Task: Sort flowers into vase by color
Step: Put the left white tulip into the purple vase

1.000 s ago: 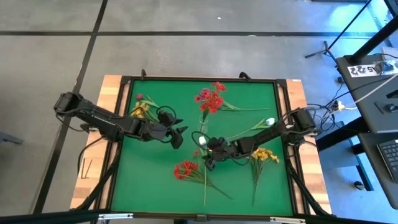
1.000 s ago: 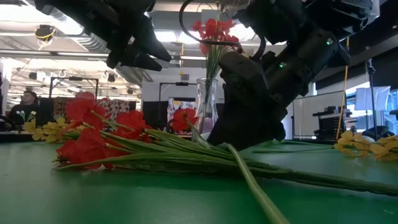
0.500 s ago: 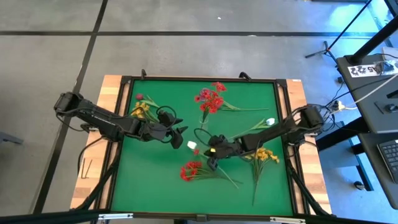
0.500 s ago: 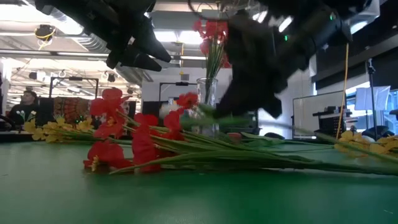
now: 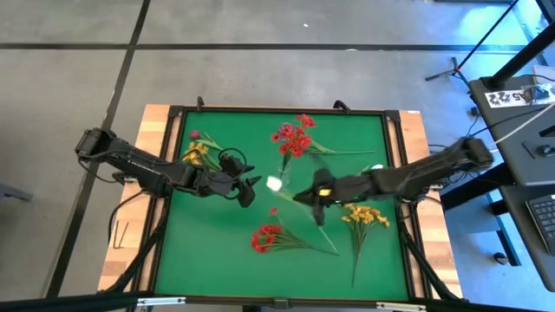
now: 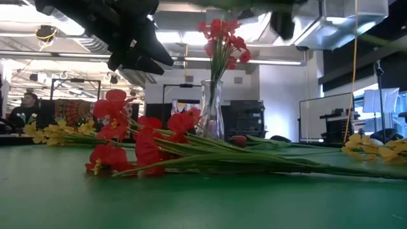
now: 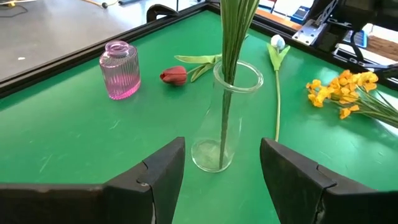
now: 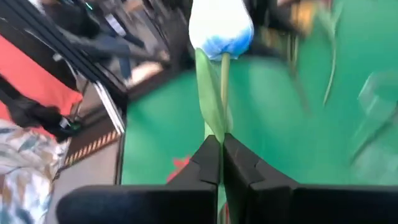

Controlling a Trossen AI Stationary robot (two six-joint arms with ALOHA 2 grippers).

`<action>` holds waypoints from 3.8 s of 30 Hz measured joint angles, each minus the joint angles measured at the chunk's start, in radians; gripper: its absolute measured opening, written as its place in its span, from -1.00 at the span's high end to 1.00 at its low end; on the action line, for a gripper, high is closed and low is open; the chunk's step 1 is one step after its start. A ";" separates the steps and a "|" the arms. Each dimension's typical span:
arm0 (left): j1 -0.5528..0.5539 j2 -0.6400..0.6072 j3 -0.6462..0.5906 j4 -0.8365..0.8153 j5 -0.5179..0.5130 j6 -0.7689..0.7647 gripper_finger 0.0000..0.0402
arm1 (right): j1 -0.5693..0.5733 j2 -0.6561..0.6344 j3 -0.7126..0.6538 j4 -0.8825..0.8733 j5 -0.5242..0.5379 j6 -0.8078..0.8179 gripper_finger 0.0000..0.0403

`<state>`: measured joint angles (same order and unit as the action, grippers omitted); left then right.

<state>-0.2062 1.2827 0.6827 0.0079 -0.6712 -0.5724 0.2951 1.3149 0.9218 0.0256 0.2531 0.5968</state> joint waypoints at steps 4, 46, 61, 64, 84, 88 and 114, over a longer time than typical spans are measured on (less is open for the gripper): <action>0.000 0.000 0.000 0.000 0.000 0.000 -0.01 | 0.000 -0.156 0.000 0.045 0.087 -0.224 0.97; 0.012 0.000 -0.001 0.076 -0.001 0.149 -0.01 | -1.044 0.157 0.001 0.978 -0.504 -0.513 1.00; 0.012 0.000 -0.001 0.065 -0.001 0.137 -0.01 | -0.962 0.345 0.000 1.191 -0.604 -0.394 1.00; 0.010 0.000 -0.001 0.048 -0.001 0.134 -0.01 | -0.927 0.346 0.000 1.171 -0.615 -0.438 1.00; 0.019 0.000 -0.001 -0.001 -0.001 0.108 -0.01 | -0.897 0.353 0.000 1.080 -0.537 -0.571 1.00; 0.019 0.000 -0.001 0.000 -0.001 0.108 -0.01 | -0.897 0.359 0.000 1.123 -0.535 -0.580 1.00; 0.036 0.000 -0.001 0.001 -0.001 0.108 -0.01 | -0.898 0.497 0.002 1.251 -0.523 -0.577 0.95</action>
<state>-0.1703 1.2827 0.6819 0.0090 -0.6720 -0.4641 -0.6025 1.8118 0.9241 1.2767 -0.2696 0.0201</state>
